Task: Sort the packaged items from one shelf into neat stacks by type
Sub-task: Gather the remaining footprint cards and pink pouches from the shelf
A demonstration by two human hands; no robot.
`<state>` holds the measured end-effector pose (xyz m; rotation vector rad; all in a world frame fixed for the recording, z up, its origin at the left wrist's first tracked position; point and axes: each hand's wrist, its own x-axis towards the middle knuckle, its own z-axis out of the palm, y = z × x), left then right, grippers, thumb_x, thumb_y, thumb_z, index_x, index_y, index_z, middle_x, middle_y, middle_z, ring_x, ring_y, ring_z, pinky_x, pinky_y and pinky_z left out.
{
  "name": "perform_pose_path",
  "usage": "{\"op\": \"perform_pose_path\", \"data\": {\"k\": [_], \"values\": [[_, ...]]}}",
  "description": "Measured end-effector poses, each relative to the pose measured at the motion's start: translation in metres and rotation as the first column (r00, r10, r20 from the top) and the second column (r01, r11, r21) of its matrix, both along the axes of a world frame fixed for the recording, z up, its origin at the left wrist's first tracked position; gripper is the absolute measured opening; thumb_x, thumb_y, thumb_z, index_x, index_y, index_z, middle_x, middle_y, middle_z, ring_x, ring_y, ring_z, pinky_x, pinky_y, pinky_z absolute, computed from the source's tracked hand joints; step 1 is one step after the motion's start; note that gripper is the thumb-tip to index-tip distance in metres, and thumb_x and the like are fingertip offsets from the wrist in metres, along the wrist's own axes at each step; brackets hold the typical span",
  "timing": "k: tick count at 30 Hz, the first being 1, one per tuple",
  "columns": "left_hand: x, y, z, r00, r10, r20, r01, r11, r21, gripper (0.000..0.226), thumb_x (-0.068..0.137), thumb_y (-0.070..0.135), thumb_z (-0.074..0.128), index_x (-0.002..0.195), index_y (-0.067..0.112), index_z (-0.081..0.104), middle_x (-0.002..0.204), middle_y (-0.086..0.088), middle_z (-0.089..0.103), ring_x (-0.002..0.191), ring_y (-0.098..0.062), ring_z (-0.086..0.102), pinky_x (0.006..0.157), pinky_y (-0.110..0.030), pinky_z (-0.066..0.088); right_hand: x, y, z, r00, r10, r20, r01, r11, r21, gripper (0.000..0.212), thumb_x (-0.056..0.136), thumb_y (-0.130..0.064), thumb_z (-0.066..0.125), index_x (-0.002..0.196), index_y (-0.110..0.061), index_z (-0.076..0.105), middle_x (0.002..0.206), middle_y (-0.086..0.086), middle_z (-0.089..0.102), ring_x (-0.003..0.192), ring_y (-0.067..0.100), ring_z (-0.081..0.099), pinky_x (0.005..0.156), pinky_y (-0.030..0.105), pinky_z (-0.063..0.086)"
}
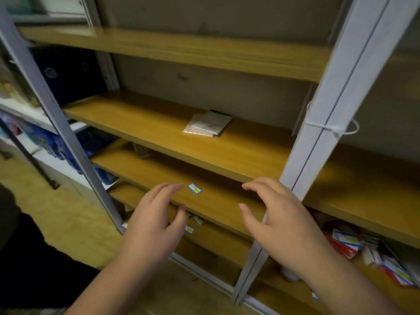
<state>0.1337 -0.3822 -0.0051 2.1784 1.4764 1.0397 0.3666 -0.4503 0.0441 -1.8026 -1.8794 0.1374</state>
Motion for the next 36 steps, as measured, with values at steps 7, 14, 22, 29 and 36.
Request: {"op": "perform_pose_path", "data": {"k": [7,14,22,29,36], "values": [[-0.002,0.057,0.003,0.999,0.004,-0.037,-0.005,1.000,-0.029,0.050,0.089,0.060,0.045,0.137,0.044,0.047,0.126,0.031,0.045,0.118,0.001,0.047,0.091,-0.036,0.053,0.000,0.063,-0.014,0.999,-0.036,0.010,0.036,0.999,-0.021,0.050,0.088,-0.059,0.045,0.135,-0.042,0.047,0.121,-0.032,0.038,0.109,-0.010,0.035,0.089,0.016,0.030],[0.002,0.138,0.025,0.985,0.031,-0.170,-0.038,0.999,-0.036,0.069,0.085,0.078,0.033,0.145,0.044,0.039,0.131,0.030,0.037,0.125,0.002,0.037,0.099,-0.033,0.041,0.007,0.146,-0.018,0.993,-0.114,-0.032,0.113,0.993,-0.042,0.054,0.089,-0.058,0.047,0.137,-0.036,0.046,0.132,-0.019,0.045,0.121,0.003,0.040,0.095,0.021,0.036],[0.038,0.230,0.008,0.953,-0.088,-0.289,0.045,0.988,-0.150,0.085,0.081,0.084,0.028,0.151,0.037,0.034,0.152,0.012,0.044,0.139,-0.016,0.034,0.108,-0.040,0.037,0.014,0.190,-0.018,0.974,-0.227,0.000,0.225,0.964,-0.139,0.054,0.090,-0.057,0.048,0.140,-0.034,0.046,0.134,-0.015,0.045,0.125,0.008,0.039,0.106,0.029,0.035],[0.117,0.335,0.010,0.816,-0.096,-0.570,0.091,0.995,-0.038,0.080,0.082,0.079,0.026,0.136,0.025,0.050,0.132,-0.013,0.060,0.118,-0.033,0.054,0.094,-0.040,0.039,-0.001,0.196,-0.017,0.939,-0.344,0.012,0.344,0.934,-0.095,0.053,0.089,-0.054,0.049,0.137,-0.031,0.050,0.128,-0.016,0.047,0.121,0.006,0.039,0.104,0.026,0.035],[0.148,0.366,0.001,0.705,-0.175,-0.688,0.022,0.974,-0.225,0.105,0.068,0.092,0.027,0.153,0.030,0.024,0.151,-0.017,0.040,0.135,-0.039,0.039,0.097,-0.043,0.040,-0.023,0.195,-0.016,0.889,-0.451,0.075,0.457,0.885,-0.096,0.055,0.089,-0.057,0.045,0.139,-0.033,0.047,0.130,-0.018,0.042,0.123,0.002,0.034,0.100,0.020,0.029]]}}
